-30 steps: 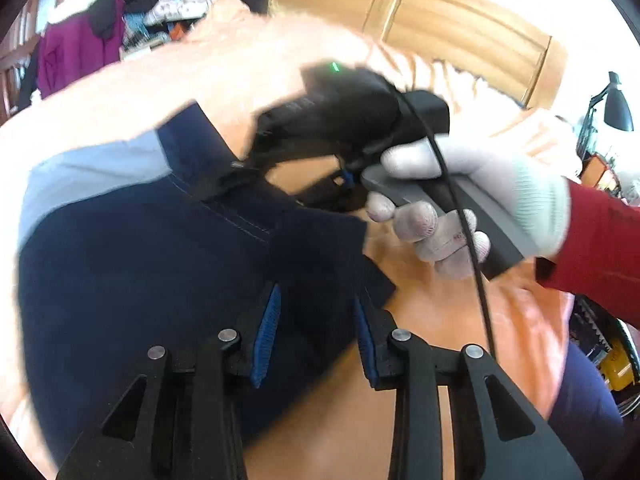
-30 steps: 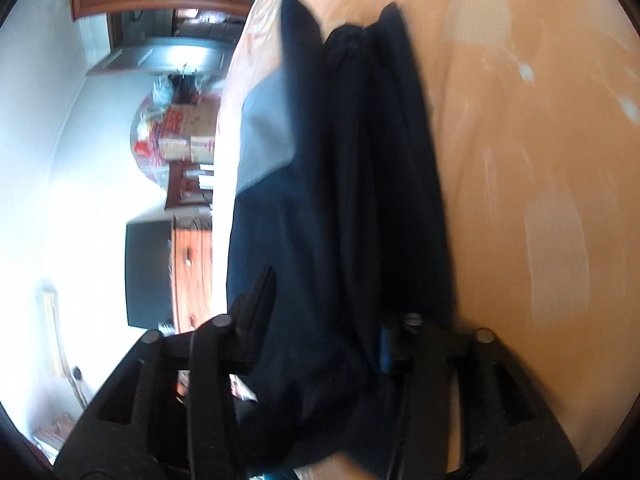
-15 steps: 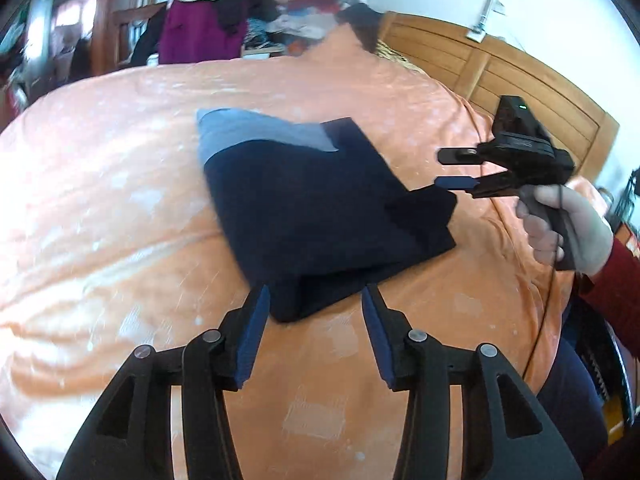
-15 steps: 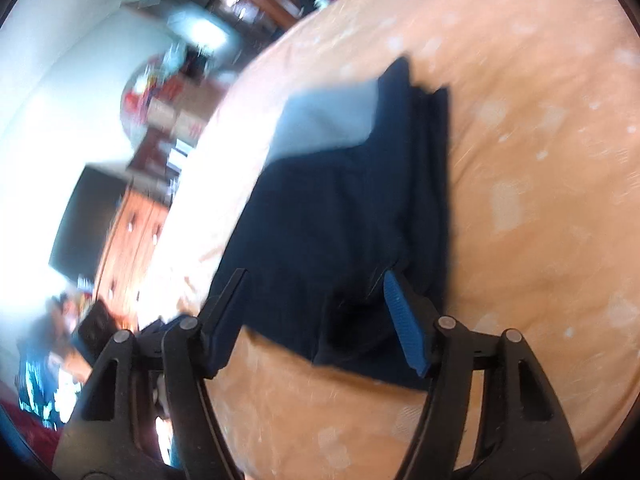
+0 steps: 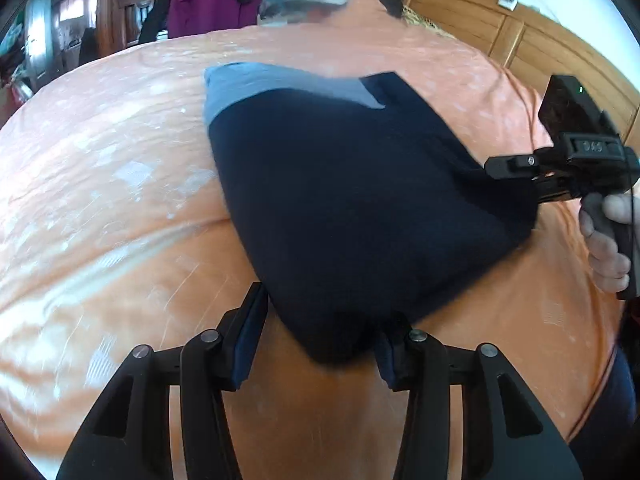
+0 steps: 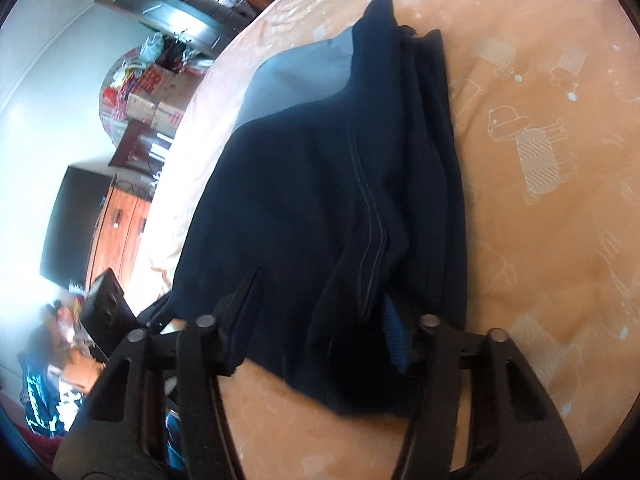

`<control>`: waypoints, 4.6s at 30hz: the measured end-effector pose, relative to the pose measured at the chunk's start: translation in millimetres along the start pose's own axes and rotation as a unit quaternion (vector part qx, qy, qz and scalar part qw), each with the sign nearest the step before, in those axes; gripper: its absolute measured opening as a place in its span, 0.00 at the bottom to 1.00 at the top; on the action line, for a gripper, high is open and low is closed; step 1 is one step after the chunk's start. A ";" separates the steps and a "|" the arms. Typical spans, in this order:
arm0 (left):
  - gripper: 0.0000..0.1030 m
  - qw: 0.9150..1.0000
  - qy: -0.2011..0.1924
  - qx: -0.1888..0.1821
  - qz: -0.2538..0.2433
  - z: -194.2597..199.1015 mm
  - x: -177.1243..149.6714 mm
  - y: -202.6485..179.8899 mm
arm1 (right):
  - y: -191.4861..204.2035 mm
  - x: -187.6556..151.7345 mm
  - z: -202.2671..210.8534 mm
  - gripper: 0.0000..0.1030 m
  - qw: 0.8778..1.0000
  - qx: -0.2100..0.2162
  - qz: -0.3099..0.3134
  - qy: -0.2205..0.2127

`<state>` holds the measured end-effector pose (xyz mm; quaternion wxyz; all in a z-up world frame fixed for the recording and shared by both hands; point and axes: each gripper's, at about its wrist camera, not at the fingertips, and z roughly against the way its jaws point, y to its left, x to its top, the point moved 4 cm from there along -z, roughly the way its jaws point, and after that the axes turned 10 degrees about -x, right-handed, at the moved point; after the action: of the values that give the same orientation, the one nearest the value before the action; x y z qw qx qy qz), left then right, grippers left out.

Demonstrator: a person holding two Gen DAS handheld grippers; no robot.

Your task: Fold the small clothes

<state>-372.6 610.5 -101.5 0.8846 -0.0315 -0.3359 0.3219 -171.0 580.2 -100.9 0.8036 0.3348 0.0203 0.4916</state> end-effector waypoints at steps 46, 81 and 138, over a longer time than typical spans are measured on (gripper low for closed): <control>0.41 0.990 -0.044 -0.076 -0.113 34.3 32.2 -26.7 | -59.2 -24.3 1.6 0.05 0.996 0.064 -0.043 -0.054; 0.68 0.996 -0.033 -0.041 -0.070 -96.9 208.0 101.8 | 2.7 146.2 -6.6 0.39 0.968 -0.146 0.167 -0.116; 0.54 0.973 0.047 -0.220 -0.052 -9.4 -12.2 -28.5 | -32.1 -39.7 22.8 0.04 0.989 -0.027 0.129 -0.058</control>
<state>-358.1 582.2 -108.0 0.8863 -0.2229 -0.3577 0.1919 -158.3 527.1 -113.0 0.7418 0.3409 -0.0834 0.5715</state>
